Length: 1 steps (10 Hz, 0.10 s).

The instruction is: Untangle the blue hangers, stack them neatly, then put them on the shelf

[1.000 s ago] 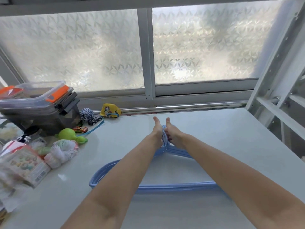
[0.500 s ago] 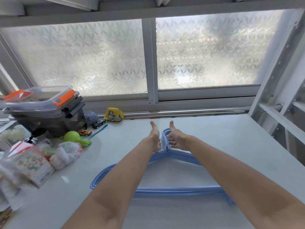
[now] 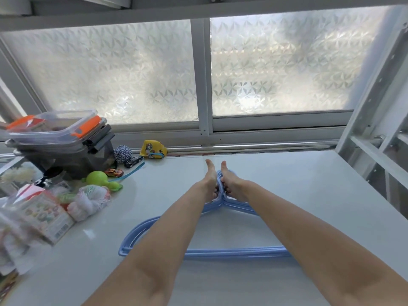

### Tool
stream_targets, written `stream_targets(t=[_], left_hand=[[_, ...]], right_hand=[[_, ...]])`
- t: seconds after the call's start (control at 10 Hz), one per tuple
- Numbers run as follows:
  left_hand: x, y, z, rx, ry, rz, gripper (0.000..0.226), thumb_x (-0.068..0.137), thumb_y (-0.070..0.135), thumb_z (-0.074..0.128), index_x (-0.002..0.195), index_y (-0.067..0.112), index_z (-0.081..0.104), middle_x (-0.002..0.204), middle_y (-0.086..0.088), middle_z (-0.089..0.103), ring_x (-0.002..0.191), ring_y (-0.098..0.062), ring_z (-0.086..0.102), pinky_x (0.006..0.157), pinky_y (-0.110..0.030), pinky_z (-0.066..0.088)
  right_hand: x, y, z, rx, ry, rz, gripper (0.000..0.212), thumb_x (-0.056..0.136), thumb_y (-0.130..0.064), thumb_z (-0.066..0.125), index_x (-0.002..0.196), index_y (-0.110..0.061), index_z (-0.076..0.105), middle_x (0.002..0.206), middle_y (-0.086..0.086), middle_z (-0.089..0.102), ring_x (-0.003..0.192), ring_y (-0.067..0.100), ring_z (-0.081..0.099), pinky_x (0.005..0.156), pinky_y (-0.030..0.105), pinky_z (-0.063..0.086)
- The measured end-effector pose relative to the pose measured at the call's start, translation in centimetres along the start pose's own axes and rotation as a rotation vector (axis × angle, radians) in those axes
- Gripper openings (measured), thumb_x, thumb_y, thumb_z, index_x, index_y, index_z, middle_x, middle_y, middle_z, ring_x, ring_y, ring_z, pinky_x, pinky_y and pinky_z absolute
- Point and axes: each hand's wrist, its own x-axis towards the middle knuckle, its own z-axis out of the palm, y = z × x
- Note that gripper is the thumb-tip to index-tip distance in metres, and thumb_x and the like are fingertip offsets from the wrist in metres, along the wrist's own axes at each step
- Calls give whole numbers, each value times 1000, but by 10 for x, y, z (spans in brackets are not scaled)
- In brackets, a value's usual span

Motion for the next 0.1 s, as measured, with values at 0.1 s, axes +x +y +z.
stream_targets(t=[0.1], left_hand=[[-24, 12, -21, 133, 148, 32, 88, 82, 69, -7, 145, 10, 12, 156, -16, 6, 143, -28, 16, 116, -42, 21]], right_hand=[[-14, -7, -22, -184, 28, -12, 63, 93, -55, 16, 116, -7, 50, 115, 12, 51, 104, 26, 54, 101, 37, 40]])
